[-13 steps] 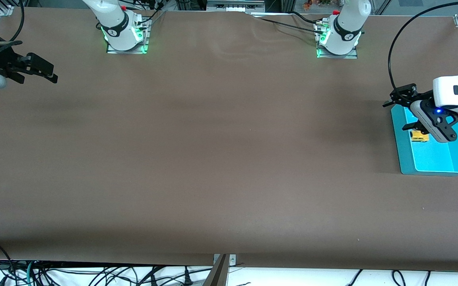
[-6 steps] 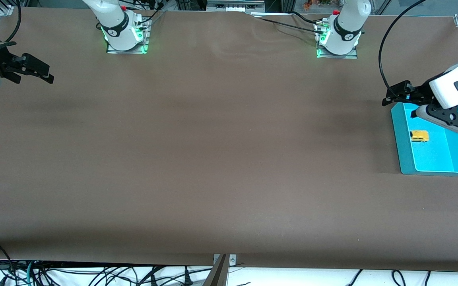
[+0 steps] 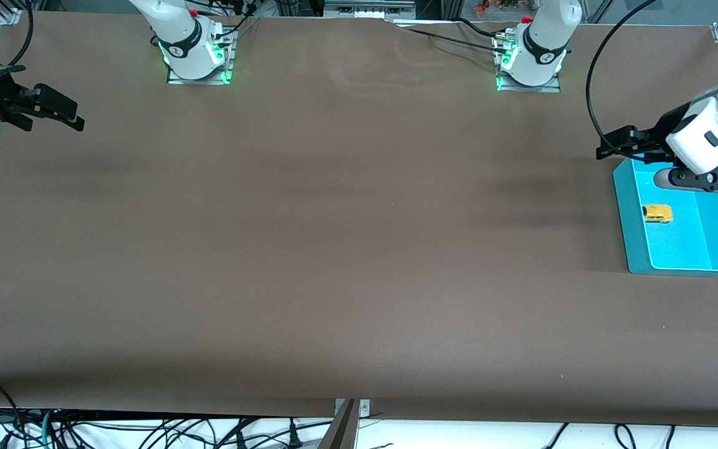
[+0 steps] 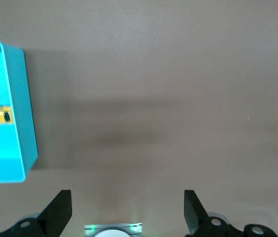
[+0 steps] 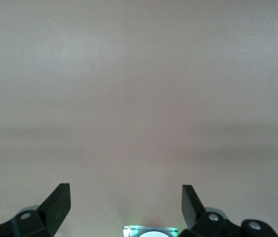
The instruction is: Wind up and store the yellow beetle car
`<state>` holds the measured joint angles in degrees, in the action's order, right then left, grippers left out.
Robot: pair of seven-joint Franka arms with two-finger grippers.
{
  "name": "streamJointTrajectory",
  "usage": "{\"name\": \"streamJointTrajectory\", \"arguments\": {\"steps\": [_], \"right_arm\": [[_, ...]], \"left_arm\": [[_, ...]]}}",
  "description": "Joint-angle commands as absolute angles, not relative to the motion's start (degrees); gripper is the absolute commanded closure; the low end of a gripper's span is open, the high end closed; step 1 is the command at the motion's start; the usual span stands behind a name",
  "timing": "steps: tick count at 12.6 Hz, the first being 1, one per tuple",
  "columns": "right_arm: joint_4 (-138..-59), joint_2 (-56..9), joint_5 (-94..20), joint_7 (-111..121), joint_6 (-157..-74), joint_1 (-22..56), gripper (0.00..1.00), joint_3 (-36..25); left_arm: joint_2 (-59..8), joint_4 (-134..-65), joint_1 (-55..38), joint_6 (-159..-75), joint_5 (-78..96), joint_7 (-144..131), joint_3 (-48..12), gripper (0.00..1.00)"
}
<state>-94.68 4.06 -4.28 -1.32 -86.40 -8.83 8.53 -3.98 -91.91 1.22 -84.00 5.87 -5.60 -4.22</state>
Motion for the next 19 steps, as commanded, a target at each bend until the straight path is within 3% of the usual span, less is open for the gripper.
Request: {"name": "streamJointTrajectory", "arguments": {"steps": [1,7,19], "right_arm": [[-93.16,3.25,-5.62,0.09,-85.17,-9.14,0.00,7.65],[-93.16,3.25,-5.62,0.09,-85.17,-9.05,0.00,7.65],[-93.16,3.25,-5.71,0.09,-85.17,-9.05,0.00,7.65]], "left_arm": [[-3.52,-90.88,1.67,-82.79,3.69,-9.50,-5.63,0.00],[-3.52,-86.05,1.67,-82.71,-3.17,1.67,-5.80,0.00],[-4.22,-85.87,2.64,-82.53,-0.97,-0.88,-5.63,0.00]]}}
